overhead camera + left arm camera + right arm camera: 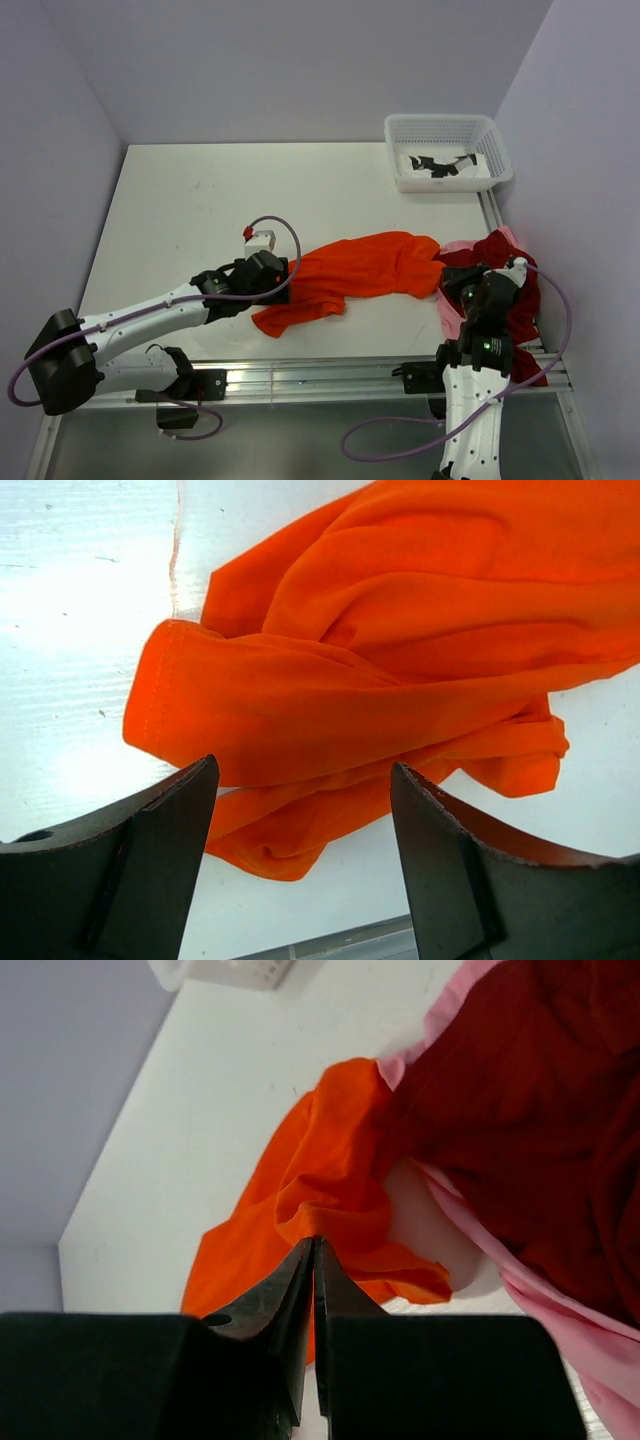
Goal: Roll the t-shirts
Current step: Flatten the tshirt
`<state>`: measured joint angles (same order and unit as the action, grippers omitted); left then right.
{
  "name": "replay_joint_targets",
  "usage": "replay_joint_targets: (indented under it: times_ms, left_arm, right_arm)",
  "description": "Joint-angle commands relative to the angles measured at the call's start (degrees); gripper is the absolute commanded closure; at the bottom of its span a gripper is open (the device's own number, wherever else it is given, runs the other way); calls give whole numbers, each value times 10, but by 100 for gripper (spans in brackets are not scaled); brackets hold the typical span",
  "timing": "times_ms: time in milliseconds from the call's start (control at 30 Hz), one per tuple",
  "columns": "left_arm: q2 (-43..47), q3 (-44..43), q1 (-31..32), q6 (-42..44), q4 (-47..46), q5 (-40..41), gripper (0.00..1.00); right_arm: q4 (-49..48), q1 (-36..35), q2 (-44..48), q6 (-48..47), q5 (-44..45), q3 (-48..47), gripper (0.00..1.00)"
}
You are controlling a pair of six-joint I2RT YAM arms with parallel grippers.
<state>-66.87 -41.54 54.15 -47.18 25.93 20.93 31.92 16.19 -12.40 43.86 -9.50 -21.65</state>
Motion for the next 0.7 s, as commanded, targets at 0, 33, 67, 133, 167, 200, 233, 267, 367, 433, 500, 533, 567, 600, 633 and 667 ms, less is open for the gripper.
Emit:
replay_joint_targets:
  times_ms: [0, 33, 67, 133, 167, 200, 233, 267, 367, 433, 500, 533, 567, 600, 633, 667]
  left_arm:
    - [11, -26, -18, 17, -14, 5, 25]
    - [15, -26, -20, 18, -14, 3, 25]
    - [18, -25, -23, 20, -14, 0, 25]
    - [30, -21, -29, 25, -15, -2, 25]
    - [33, -19, -31, 26, -15, -3, 25]
    - [38, -18, -35, 27, -15, -6, 25]
    - [40, -14, -37, 29, -16, -10, 25]
    - [41, -14, -38, 30, -18, -13, 25]
    - [45, -7, -39, 39, -38, -43, 26]
    - [45, -1, -39, 58, -65, -70, 26]
    - [32, 1, -39, 78, -89, -88, 26]
    - [25, 2, -39, 85, -97, -90, 26]
    - [-2, -4, -39, 87, -98, -86, 26]
    - [-21, -10, -39, 85, -93, -83, 26]
    - [-55, -17, -39, 82, -93, -86, 27]
    - [-69, -24, -39, 82, -95, -91, 27]
  right_arm:
    - [-11, 3, -36, -21, -14, 19, 89]
    - [-19, 3, -43, -26, -20, 22, 89]
    - [-28, 3, -50, -31, -36, 27, 89]
    - [-45, 3, -61, -35, -39, 36, 88]
    - [-48, 3, -63, -37, -41, 40, 88]
    - [-55, 3, -64, -38, -46, 43, 88]
    - [-56, 3, -61, -36, -47, 45, 88]
    - [-58, 3, -58, -34, -49, 47, 88]
    - [-67, 3, -49, -29, -54, 57, 92]
    - [-86, 3, -61, -30, -83, 66, 100]
    - [-95, 3, -72, -28, -95, 69, 100]
    - [-97, 2, -82, -29, -95, 68, 100]
    - [-97, 2, -84, -28, -95, 67, 100]
    - [-99, 2, -83, -27, -97, 66, 100]
    - [-99, 2, -80, -26, -97, 64, 100]
    - [-99, 3, -78, -25, -96, 63, 100]
